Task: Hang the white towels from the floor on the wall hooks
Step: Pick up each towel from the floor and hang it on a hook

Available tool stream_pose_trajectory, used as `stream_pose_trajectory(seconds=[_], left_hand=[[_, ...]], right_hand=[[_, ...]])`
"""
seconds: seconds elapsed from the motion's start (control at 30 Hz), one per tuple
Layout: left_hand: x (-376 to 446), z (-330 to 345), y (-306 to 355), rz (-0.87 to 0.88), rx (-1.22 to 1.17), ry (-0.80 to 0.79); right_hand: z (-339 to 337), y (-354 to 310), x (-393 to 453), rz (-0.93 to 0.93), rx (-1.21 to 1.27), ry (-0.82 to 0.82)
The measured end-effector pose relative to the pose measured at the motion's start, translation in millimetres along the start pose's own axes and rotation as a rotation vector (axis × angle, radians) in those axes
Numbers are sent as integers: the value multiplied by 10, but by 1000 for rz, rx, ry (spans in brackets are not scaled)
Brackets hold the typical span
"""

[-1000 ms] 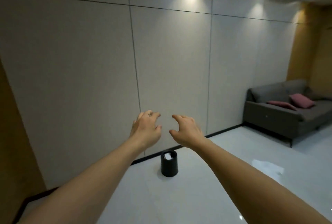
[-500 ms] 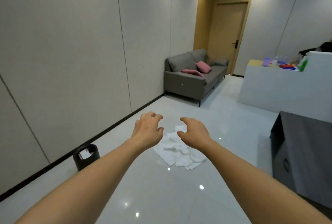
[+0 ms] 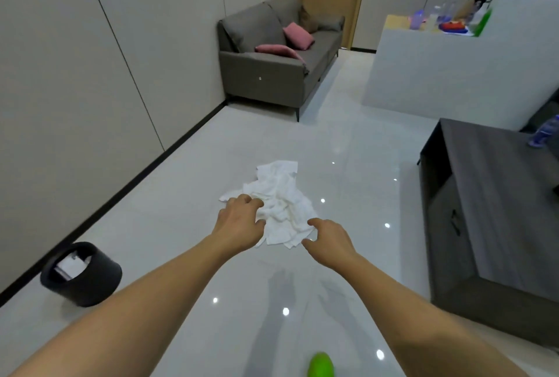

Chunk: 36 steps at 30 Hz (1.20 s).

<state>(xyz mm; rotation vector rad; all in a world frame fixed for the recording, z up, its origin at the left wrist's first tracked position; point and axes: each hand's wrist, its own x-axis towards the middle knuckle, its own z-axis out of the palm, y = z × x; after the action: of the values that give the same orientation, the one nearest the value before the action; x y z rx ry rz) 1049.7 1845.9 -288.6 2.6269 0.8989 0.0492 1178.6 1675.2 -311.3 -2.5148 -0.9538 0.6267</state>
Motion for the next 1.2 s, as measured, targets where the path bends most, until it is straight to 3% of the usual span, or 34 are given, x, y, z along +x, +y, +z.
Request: stream_pose_trajectory(seconds=[0.2,0.43,0.77,0.97,1.2], left_hand=[[1150,582,-263,-66,-3,-85],[2309,1122,-507,-221,20,-270],[3430,1717,-978,-360,-44,-392],[3995,2526,-1746,-410,-110,-472],[4607,4006,-3039,-473,-217,-608]], right_hand=[[258,406,1213,47,2,-80],[567,779,2668,112,34,-294],[1163,898,3985,227,93,-475],[2116,951,4709,304,125,-537],[3890,1138,5607,433,124,-607]])
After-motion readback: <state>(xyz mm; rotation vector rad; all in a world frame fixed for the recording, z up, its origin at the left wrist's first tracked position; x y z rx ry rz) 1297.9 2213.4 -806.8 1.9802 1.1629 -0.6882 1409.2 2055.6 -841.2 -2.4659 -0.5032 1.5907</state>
